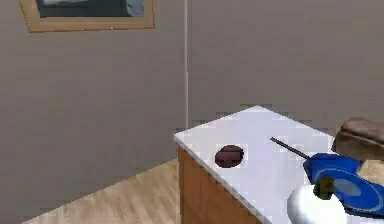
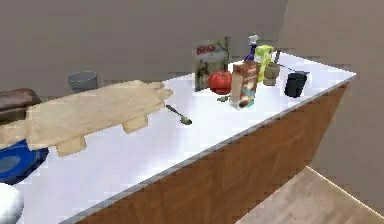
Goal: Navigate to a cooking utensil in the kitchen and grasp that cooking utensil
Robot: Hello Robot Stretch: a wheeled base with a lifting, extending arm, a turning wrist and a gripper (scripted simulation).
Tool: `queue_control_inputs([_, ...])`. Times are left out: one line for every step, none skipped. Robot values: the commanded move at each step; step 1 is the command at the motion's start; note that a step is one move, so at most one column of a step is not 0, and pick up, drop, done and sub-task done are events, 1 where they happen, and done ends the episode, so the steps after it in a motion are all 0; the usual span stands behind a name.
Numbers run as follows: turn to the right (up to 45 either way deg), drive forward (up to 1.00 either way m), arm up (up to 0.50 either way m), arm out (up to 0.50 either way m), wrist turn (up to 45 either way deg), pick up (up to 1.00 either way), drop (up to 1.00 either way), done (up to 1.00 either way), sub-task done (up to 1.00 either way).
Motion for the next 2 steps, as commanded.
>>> queue_control_inputs([-42.0,0.0,0.0,0.0,0.0,0.0,0.0,0.0,0.0])
queue_control_inputs([0.0,0.0,0.5,0.0,0.0,0.0,0.0,0.0,0.0])
